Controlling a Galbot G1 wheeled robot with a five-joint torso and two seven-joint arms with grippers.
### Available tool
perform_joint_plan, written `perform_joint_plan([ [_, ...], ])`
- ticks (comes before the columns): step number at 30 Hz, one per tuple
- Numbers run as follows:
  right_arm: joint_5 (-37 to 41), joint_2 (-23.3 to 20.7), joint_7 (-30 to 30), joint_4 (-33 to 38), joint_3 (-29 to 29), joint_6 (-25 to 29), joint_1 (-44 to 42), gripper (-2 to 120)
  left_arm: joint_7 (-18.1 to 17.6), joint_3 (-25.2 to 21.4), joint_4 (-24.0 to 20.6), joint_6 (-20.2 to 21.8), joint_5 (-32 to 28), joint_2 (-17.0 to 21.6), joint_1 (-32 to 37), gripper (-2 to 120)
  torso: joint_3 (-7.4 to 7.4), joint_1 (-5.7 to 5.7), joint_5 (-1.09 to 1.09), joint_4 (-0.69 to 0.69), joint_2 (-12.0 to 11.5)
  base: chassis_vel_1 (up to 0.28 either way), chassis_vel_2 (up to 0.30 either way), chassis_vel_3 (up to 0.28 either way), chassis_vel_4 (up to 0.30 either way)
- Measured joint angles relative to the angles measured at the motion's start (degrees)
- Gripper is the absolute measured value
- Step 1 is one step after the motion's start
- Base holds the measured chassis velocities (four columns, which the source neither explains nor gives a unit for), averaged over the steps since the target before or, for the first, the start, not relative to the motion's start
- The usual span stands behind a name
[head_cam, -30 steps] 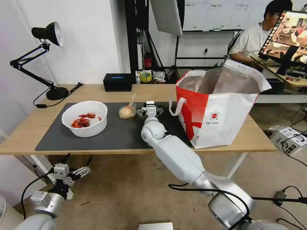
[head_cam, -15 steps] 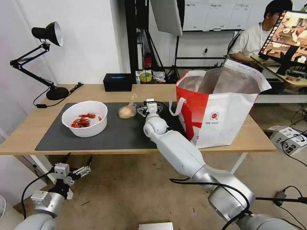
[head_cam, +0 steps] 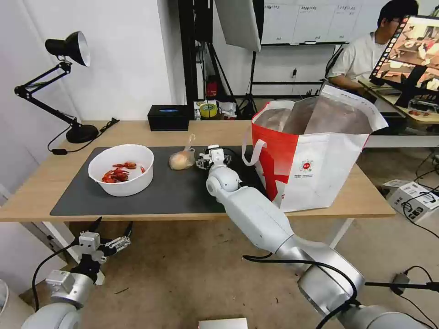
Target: Pick up the trash from the table and place it into the takeout bag.
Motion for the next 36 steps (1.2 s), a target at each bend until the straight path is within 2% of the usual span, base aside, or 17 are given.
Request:
perform_joint_plan([
  [6,0.5,0.0,0.0,0.1,0.0,-0.2,-0.1,98,0.0,0.2,0.1,0.1,0.0,0.1,-0.2,100,0.0,0.0,0.0,0.0,0.0,0.0,0.0,0.0,0.0],
  [13,0.5,0.0,0.2,0.3,0.1,-0.2,-0.6,72,0.0,0.3,-0.1,0.1,-0.2,0.4,-0.2,100,0.0,0.0,0.0,0.0,0.0,0.0,0.0,0.0,0.0],
  [14,0.5,0.0,0.2,0.3,0.1,-0.2,-0.6,72,0.0,0.3,-0.1,0.1,-0.2,0.4,-0.2,100,0.0,0.0,0.0,0.0,0.0,0.0,0.0,0.0,0.0],
  [16,0.5,0.0,0.3,0.6,0.0,-0.1,-0.8,60,0.0,0.3,-0.1,0.1,-0.2,0.4,-0.1,100,0.0,0.0,0.0,0.0,0.0,0.0,0.0,0.0,0.0],
  [18,0.5,0.0,0.4,0.7,0.0,-0.1,-0.9,57,0.0,0.3,-0.1,0.1,-0.2,0.4,0.0,100,0.0,0.0,0.0,0.0,0.0,0.0,0.0,0.0,0.0],
  [20,0.5,-0.1,0.5,0.9,0.0,-0.1,-1.0,45,0.0,0.3,-0.1,0.1,-0.2,0.3,0.1,100,0.0,0.0,0.0,0.0,0.0,0.0,0.0,0.0,0.0],
  [22,0.5,-0.2,0.6,1.0,0.0,-0.1,-1.1,41,0.0,0.3,-0.1,0.1,-0.2,0.3,0.1,100,0.0,0.0,0.0,0.0,0.0,0.0,0.0,0.0,0.0],
  [25,0.9,-0.3,0.9,1.3,0.0,-0.1,-1.2,26,0.0,0.4,-0.1,0.1,-0.2,0.1,0.1,100,0.0,0.0,0.0,0.0,0.0,0.0,0.0,0.0,0.0],
  [27,1.1,-0.4,1.1,1.4,0.0,-0.2,-1.2,22,0.0,0.4,-0.2,0.1,-0.1,0.1,0.1,100,0.0,0.0,0.0,0.0,0.0,0.0,0.0,0.0,0.0],
  [30,1.4,-0.5,1.2,1.5,-0.1,-0.2,-1.2,7,0.0,0.5,-0.3,0.1,-0.1,0.0,0.2,100,0.0,0.0,0.0,0.0,0.0,0.0,0.0,0.0,0.0],
  [31,1.4,-0.5,1.2,1.5,-0.1,-0.2,-1.2,7,0.0,0.5,-0.3,0.1,-0.1,0.0,0.2,100,0.0,0.0,0.0,0.0,0.0,0.0,0.0,0.0,0.0],
  [33,1.4,-0.5,1.3,1.8,0.0,-0.1,-1.2,0,0.0,0.5,-0.4,0.1,-0.1,0.0,0.2,100,0.0,0.0,0.0,0.0,0.0,0.0,0.0,0.0,0.0],
  [36,1.4,-0.9,1.3,3.2,0.2,0.1,-1.5,0,0.0,0.4,-0.4,0.0,-0.1,-0.1,0.4,100,0.0,0.0,0.0,0.0,0.0,0.0,0.0,0.0,0.0],
])
